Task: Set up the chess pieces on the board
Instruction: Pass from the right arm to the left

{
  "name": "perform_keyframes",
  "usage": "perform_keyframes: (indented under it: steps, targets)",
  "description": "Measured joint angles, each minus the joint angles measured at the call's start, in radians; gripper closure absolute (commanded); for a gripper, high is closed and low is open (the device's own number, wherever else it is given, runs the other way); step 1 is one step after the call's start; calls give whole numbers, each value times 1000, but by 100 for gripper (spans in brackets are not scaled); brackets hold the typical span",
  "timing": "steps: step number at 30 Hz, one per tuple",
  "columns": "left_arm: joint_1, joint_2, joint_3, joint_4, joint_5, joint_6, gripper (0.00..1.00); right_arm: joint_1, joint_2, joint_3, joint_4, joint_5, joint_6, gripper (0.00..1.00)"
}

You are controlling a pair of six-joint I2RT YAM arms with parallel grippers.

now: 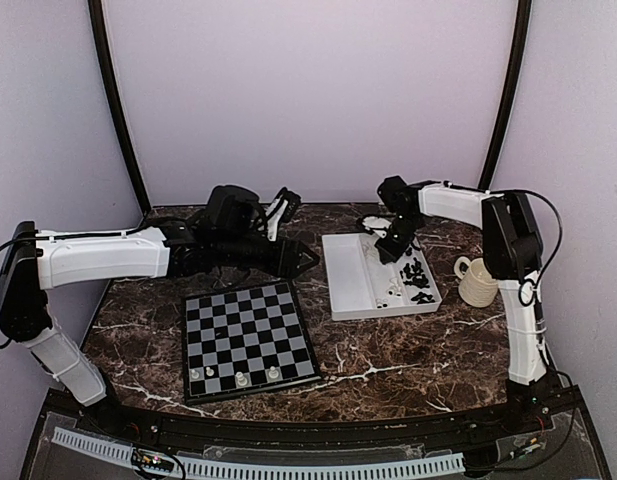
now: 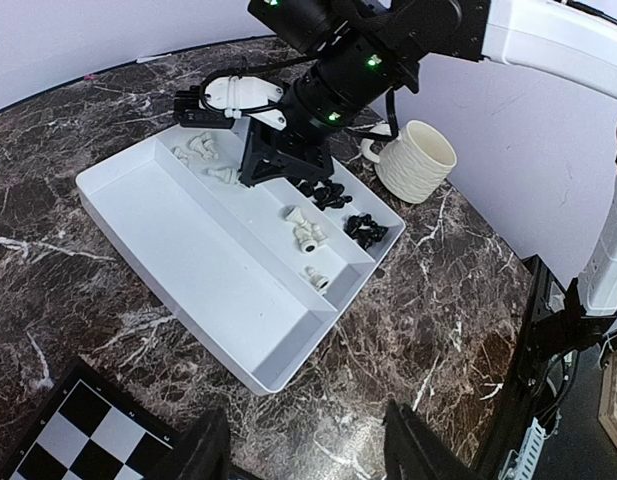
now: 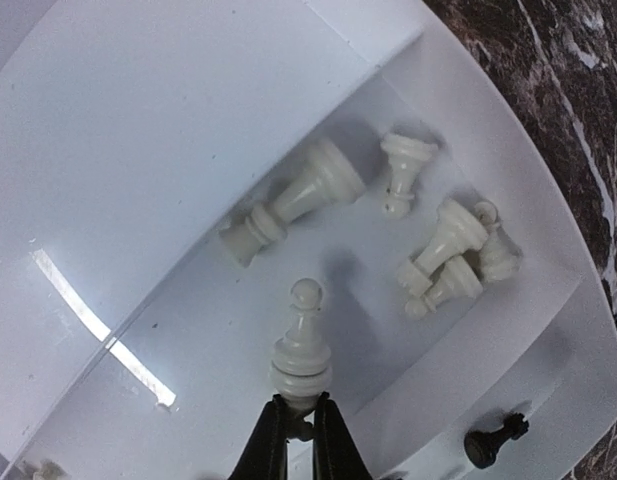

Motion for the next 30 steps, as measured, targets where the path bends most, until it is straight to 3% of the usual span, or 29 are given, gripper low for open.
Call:
perform_keyframes:
  steps: [6,14,30]
  targets:
    - [0,8,7,34,26,-13,45,0,-195,-142,-6,-55,12,96]
    - [29,135,74,130,172,-111,45,10,-501,-256,2,-346,-27,95]
    - [107,353,98,544,458,-517,53,99,-528,-304,-31,-520,-86,96]
